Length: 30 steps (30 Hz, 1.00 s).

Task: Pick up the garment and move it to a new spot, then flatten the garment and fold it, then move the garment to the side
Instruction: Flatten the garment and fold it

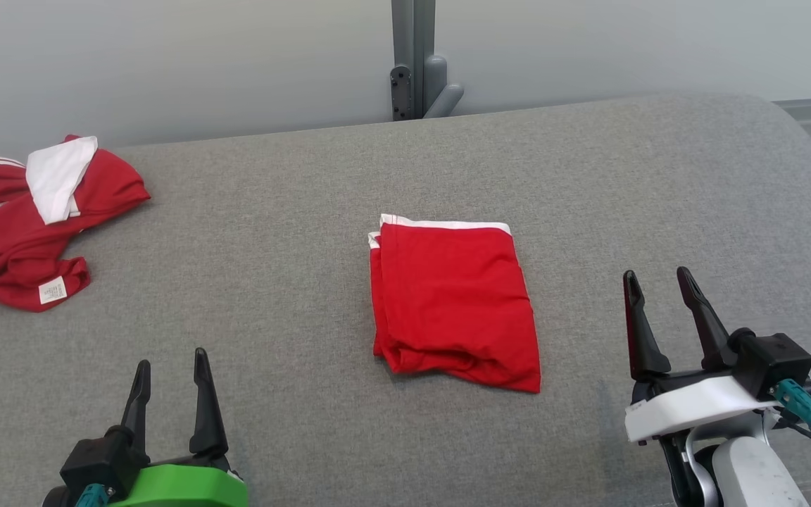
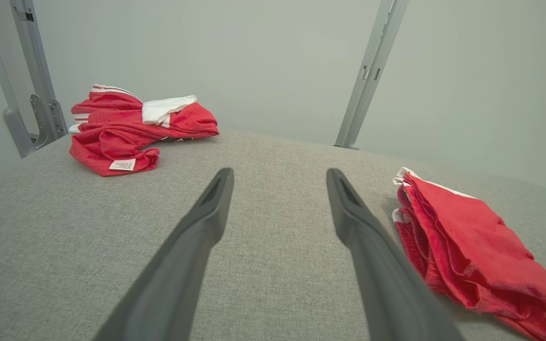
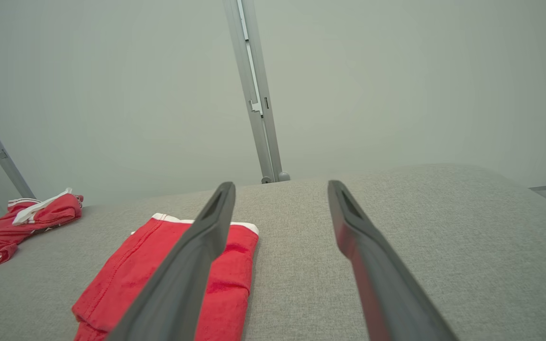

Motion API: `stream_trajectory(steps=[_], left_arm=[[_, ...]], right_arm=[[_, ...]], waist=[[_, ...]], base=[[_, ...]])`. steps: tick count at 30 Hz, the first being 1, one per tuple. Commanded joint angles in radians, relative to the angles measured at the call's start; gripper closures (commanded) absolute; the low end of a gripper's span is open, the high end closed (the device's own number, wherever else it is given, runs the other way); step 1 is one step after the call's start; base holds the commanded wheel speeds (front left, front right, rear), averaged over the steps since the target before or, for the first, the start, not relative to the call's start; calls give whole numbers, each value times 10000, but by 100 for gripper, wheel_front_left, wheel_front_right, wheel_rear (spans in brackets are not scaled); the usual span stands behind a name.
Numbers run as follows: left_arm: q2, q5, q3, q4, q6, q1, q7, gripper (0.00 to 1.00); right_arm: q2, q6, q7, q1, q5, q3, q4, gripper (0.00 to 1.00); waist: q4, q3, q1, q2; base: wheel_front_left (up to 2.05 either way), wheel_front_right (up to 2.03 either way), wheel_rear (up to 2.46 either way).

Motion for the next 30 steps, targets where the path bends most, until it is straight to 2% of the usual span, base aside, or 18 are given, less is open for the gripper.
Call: stream_trajectory(steps=[1,15,21,26,30], left_arm=[[15,37,36,16,-41,-17,7,0],[15,44,-27,-42,-6,-157,7,0],[15,29,-107,-85,-6,-274,8,0],[15,32,-170,-95,-31,-362,8,0],[15,17,-259,-108,-31,-518,8,0]], right_arm=[[0,0,-28,2,3,17,62,0],[0,0,-28,-240,-187,159,456,0],[0,0,24,-671,-136,147,1084,0],[-64,0,1011,-1365,-39,360,1815,0],[-573,0,2634,-2222,734,722,2709,0]], waist=[[18,5,0,61],[164,132,0,61],[352,267,0,61],[555,453,0,61],[815,686,0,61]], base=[[0,0,0],[0,0,0],[0,0,0],[0,0,0],[0,0,0]])
